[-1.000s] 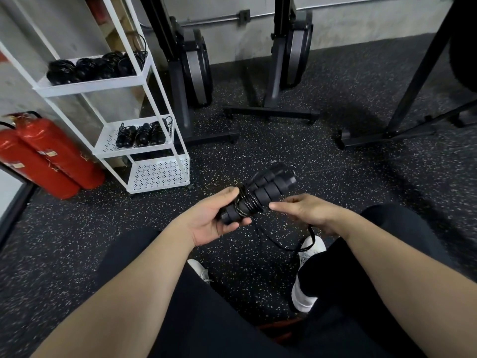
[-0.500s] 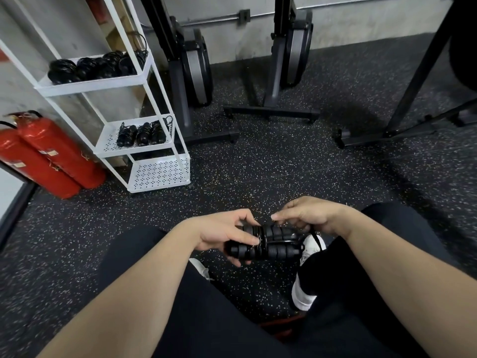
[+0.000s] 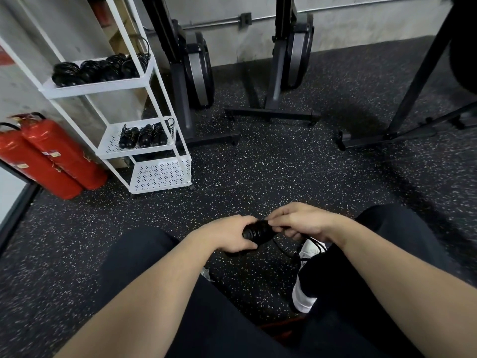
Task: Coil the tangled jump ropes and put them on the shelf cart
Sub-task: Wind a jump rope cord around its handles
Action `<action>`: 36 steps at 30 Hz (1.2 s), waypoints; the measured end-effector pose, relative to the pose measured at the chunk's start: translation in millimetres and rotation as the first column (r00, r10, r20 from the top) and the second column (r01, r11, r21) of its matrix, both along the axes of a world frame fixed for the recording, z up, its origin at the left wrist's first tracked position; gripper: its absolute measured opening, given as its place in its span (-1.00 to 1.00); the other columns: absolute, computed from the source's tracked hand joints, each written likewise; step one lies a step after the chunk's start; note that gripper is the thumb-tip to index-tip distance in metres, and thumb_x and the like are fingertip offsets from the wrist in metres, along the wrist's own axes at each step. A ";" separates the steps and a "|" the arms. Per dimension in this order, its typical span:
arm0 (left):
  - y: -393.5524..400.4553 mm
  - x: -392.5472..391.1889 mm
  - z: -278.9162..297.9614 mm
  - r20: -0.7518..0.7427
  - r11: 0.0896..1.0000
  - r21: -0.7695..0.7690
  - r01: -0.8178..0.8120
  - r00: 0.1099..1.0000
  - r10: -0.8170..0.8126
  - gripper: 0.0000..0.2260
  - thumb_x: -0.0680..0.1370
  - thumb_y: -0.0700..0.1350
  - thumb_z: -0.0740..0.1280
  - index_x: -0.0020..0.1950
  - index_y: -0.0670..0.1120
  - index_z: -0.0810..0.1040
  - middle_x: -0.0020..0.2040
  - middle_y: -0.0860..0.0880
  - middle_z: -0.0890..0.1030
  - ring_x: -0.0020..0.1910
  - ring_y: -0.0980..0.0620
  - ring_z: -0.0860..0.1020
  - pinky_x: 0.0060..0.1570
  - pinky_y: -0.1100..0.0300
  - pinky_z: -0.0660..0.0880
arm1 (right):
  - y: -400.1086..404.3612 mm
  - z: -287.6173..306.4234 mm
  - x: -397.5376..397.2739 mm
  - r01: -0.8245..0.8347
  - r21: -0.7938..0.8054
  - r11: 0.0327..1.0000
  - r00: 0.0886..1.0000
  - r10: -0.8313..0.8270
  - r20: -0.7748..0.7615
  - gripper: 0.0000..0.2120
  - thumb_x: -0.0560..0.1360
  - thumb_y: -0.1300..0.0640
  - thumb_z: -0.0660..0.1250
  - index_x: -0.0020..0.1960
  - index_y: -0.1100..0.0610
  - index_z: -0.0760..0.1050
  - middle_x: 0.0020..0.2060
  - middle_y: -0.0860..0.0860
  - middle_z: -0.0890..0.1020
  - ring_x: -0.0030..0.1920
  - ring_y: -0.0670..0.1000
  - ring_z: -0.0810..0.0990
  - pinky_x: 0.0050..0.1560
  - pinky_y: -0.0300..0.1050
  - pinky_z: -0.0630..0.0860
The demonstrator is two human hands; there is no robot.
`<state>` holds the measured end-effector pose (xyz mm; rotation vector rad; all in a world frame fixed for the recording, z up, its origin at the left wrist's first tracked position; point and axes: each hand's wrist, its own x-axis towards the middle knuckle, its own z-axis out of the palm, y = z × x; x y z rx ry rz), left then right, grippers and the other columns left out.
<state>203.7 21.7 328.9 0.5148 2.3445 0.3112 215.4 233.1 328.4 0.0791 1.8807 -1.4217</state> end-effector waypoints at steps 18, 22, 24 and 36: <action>-5.2 -3.4 6.4 0.731 0.181 0.392 -0.902 0.425 0.534 -0.63 0.60 -0.24 0.42 0.36 -0.14 0.37 0.15 -0.33 0.63 -0.03 -0.28 0.71 -0.13 -0.14 0.70 | -10.5 7.6 -2.0 0.083 0.050 0.995 0.971 -0.070 -0.229 -0.68 0.71 -0.07 0.14 -0.02 0.10 0.55 -0.52 -0.16 0.38 -0.48 -0.12 0.31 -0.39 -0.24 0.30; -12.5 -2.7 18.8 0.843 0.069 0.362 -0.929 0.359 0.401 -0.68 0.62 -0.24 0.38 0.35 -0.19 0.44 0.07 -0.36 0.69 -0.01 -0.30 0.71 -0.20 -0.03 0.69 | -4.1 9.0 -3.7 0.124 -0.063 0.990 0.970 -0.134 -0.204 -0.70 0.71 -0.01 0.16 -0.10 0.12 0.48 -0.47 -0.06 0.32 -0.42 -0.05 0.32 -0.25 -0.16 0.41; -13.5 -2.0 24.2 0.865 0.044 0.366 -0.930 0.357 0.352 -0.70 0.63 -0.22 0.37 0.35 -0.21 0.46 0.08 -0.36 0.68 -0.02 -0.29 0.71 -0.23 0.02 0.68 | -1.9 7.9 -5.3 0.161 -0.098 0.982 0.965 -0.177 -0.191 -0.70 0.70 -0.03 0.18 -0.12 0.11 0.47 -0.45 -0.05 0.31 -0.41 -0.04 0.32 -0.23 -0.14 0.39; -20.2 -6.4 35.1 0.923 -0.184 0.332 -0.925 0.279 0.264 -0.66 0.63 0.04 0.33 0.21 -0.22 0.59 -0.05 -0.23 0.73 -0.20 -0.10 0.71 -0.35 0.21 0.64 | 12.2 9.5 -5.1 0.071 -0.364 0.928 0.981 -0.131 -0.142 -0.71 0.71 0.12 0.15 0.28 0.12 0.60 -0.35 -0.01 0.40 -0.35 -0.03 0.34 -0.26 -0.17 0.35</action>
